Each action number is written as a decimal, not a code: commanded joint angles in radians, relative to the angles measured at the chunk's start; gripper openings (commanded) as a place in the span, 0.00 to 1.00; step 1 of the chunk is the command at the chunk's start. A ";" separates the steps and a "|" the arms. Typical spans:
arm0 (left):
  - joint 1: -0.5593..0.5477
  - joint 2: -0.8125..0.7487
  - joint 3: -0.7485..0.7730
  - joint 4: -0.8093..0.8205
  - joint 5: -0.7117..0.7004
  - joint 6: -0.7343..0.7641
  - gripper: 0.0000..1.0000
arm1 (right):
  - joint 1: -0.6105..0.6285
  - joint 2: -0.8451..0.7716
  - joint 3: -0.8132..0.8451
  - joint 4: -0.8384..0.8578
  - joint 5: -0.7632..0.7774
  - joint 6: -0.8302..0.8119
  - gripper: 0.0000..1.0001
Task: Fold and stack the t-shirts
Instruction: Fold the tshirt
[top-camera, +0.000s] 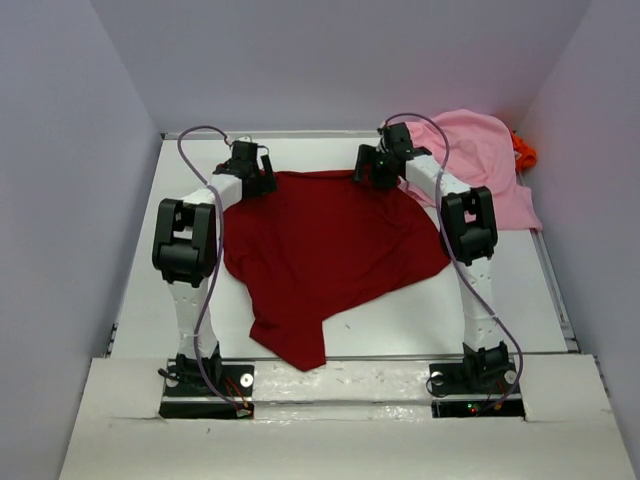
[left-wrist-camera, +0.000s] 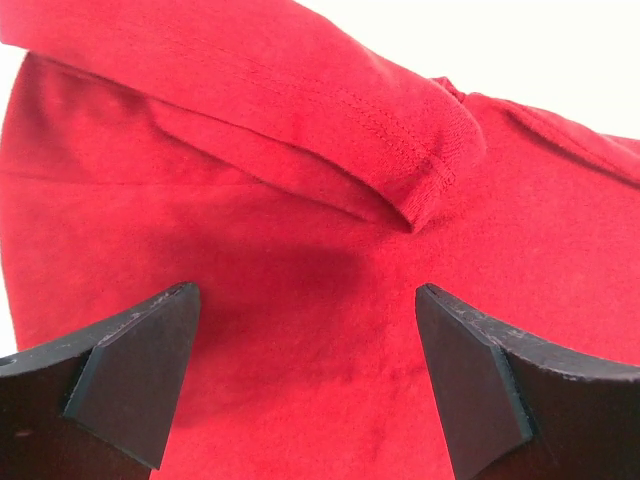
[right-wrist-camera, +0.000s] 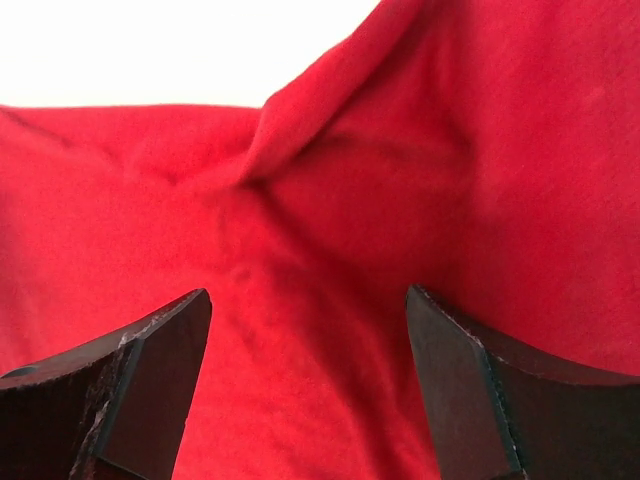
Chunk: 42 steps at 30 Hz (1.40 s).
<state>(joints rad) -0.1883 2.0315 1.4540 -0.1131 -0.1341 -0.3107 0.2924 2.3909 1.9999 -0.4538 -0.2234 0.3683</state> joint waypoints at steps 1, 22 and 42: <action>0.006 0.027 0.049 -0.030 0.057 0.022 0.99 | -0.022 0.025 0.091 -0.051 0.001 0.014 0.84; 0.065 0.202 0.305 -0.080 0.103 0.028 0.99 | -0.041 0.143 0.296 -0.069 0.026 0.004 0.82; -0.074 -0.123 0.120 -0.079 -0.070 0.093 0.99 | -0.009 -0.272 -0.150 0.122 0.101 -0.049 0.80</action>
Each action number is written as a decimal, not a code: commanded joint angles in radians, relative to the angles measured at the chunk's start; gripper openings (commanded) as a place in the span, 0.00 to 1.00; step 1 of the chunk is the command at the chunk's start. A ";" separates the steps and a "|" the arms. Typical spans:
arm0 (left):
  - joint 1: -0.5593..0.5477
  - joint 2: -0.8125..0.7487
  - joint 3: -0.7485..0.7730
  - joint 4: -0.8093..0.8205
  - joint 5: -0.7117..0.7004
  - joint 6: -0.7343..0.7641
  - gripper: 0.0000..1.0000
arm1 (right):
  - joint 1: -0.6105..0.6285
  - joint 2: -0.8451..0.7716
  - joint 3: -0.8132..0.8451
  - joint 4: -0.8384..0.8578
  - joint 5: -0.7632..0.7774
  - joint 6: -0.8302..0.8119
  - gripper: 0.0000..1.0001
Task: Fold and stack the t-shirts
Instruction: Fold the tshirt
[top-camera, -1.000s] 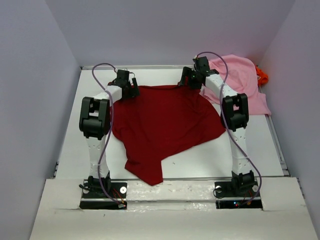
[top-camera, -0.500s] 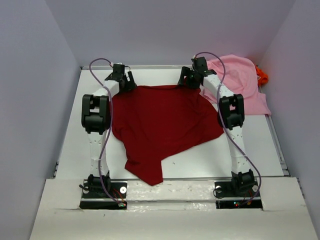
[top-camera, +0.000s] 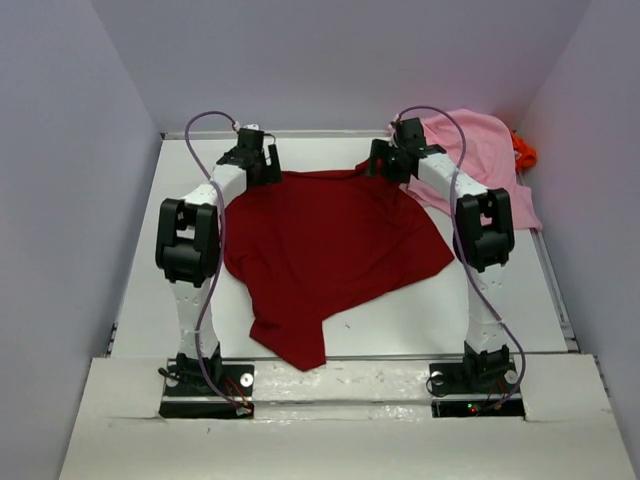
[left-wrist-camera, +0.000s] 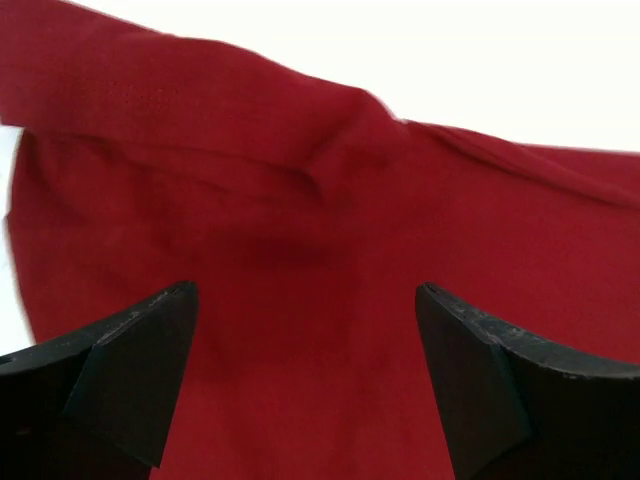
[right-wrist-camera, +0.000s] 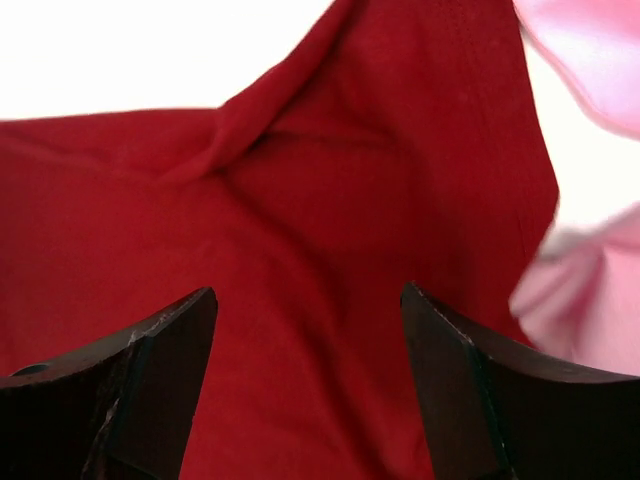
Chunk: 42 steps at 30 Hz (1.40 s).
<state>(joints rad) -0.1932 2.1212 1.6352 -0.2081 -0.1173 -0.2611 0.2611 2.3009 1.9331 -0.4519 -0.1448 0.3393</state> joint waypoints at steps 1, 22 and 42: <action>-0.084 -0.271 -0.096 0.019 -0.108 0.051 0.99 | 0.023 -0.204 -0.104 0.124 0.027 -0.020 0.80; -0.150 -0.388 -0.396 0.026 -0.031 -0.021 0.99 | 0.053 -0.293 -0.454 0.159 0.062 0.013 0.79; -0.083 -0.132 -0.348 0.076 0.036 -0.037 0.99 | 0.053 -0.164 -0.399 0.167 0.027 0.023 0.79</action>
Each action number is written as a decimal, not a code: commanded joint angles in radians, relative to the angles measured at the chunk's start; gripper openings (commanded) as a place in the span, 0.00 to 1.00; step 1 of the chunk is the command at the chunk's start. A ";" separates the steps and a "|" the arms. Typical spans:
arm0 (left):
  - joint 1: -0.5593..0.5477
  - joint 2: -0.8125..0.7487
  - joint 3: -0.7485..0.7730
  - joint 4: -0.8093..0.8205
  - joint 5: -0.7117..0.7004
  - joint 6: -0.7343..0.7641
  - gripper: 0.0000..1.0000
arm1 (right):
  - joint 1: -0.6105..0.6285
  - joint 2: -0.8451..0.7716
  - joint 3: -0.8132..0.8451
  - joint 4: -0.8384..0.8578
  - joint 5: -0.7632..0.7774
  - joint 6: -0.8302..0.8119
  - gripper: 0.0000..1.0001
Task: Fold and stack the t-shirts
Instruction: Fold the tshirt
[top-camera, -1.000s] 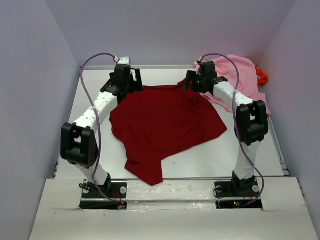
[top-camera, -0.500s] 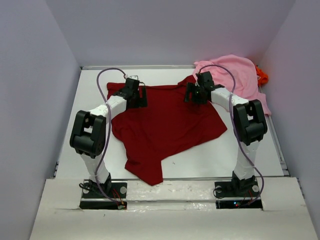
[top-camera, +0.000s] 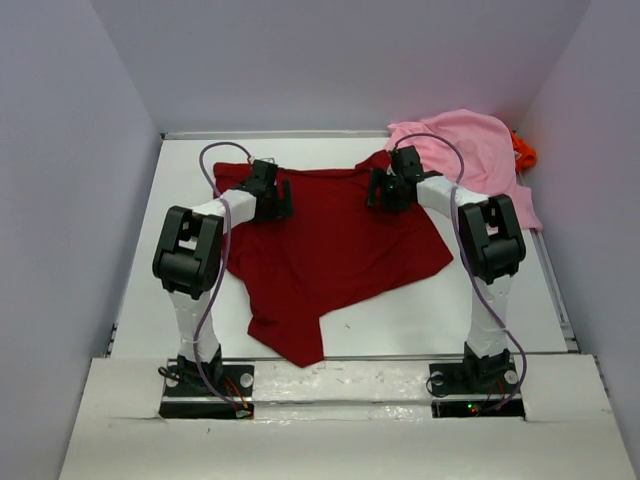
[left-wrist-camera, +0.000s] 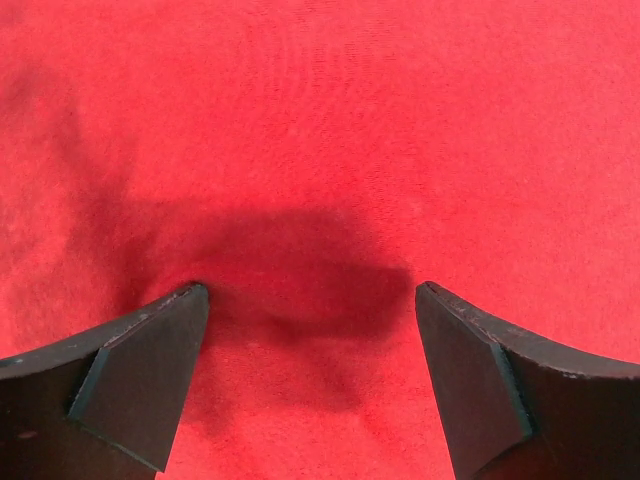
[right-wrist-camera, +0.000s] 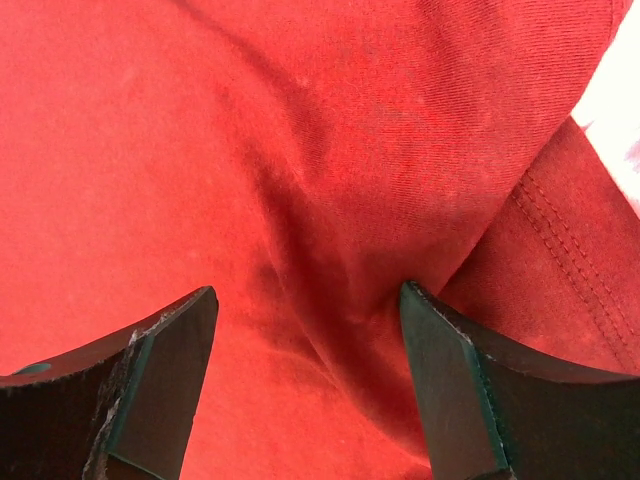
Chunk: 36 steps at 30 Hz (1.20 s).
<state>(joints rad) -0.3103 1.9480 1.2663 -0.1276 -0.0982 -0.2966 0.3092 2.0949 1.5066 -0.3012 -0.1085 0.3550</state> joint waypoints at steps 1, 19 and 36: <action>0.043 0.048 0.027 -0.001 0.018 0.001 0.99 | 0.005 0.053 0.030 0.016 -0.011 0.010 0.79; 0.077 0.273 0.429 -0.207 0.009 0.097 0.96 | 0.005 0.254 0.400 -0.118 -0.042 -0.005 0.79; 0.050 -0.131 0.378 -0.193 -0.049 0.091 0.99 | 0.016 -0.063 0.218 -0.062 -0.014 -0.033 0.79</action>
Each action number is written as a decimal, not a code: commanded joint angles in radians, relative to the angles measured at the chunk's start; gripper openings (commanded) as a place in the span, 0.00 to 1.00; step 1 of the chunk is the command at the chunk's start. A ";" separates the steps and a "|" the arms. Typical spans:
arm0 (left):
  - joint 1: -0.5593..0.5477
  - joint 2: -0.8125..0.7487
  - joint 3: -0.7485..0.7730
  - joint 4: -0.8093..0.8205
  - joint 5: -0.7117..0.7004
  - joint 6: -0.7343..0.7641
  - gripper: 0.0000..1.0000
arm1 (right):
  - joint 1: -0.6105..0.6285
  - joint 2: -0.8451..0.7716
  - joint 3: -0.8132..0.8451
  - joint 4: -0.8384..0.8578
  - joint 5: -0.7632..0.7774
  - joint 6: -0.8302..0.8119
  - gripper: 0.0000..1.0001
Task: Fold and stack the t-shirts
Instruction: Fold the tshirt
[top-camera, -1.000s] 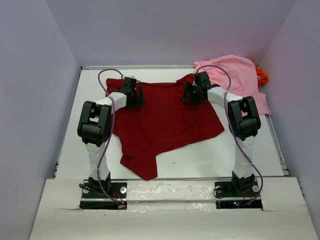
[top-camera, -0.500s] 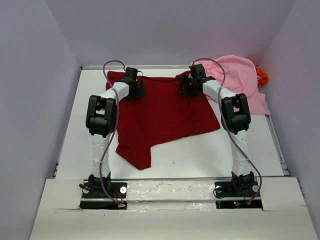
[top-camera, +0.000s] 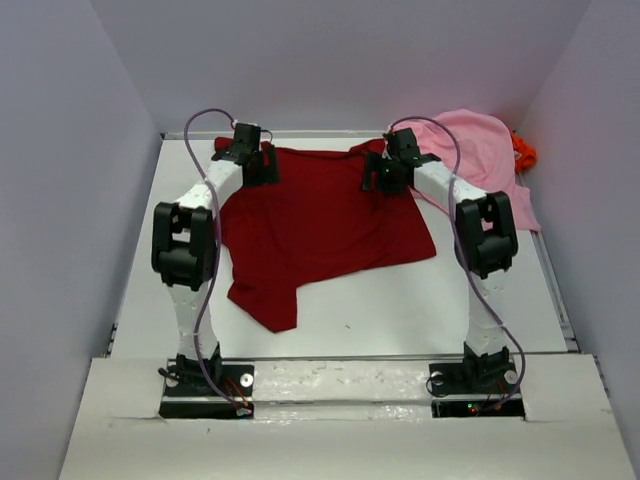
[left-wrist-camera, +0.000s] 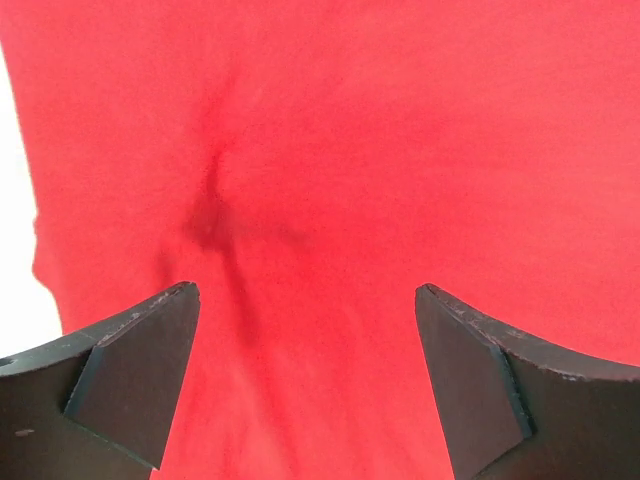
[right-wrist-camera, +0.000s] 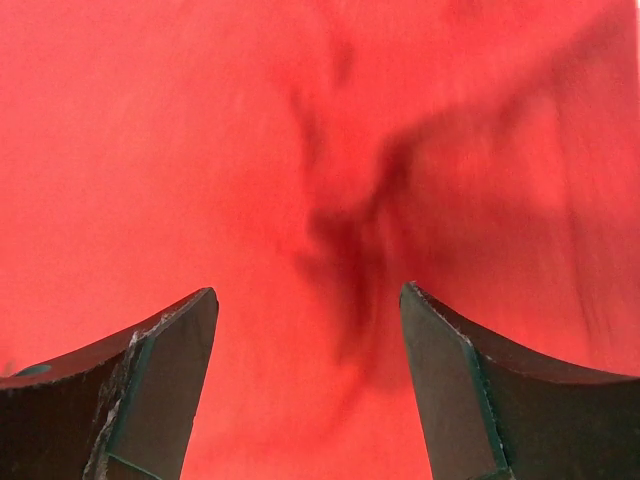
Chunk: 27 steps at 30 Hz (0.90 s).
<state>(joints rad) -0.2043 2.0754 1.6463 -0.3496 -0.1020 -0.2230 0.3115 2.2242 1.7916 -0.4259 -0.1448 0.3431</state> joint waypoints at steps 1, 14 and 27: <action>-0.082 -0.344 -0.017 0.034 -0.039 0.013 0.99 | 0.014 -0.275 -0.101 0.071 0.028 -0.021 0.79; -0.236 -0.917 -0.618 0.098 0.013 -0.042 0.99 | 0.034 -0.629 -0.560 0.064 0.212 0.026 0.79; -0.329 -1.153 -0.867 0.032 0.010 -0.163 0.99 | 0.034 -0.822 -0.822 0.052 0.338 0.166 0.79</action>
<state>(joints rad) -0.4824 0.9283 0.8215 -0.3264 -0.0830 -0.3340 0.3420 1.4761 0.9855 -0.4000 0.1402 0.4648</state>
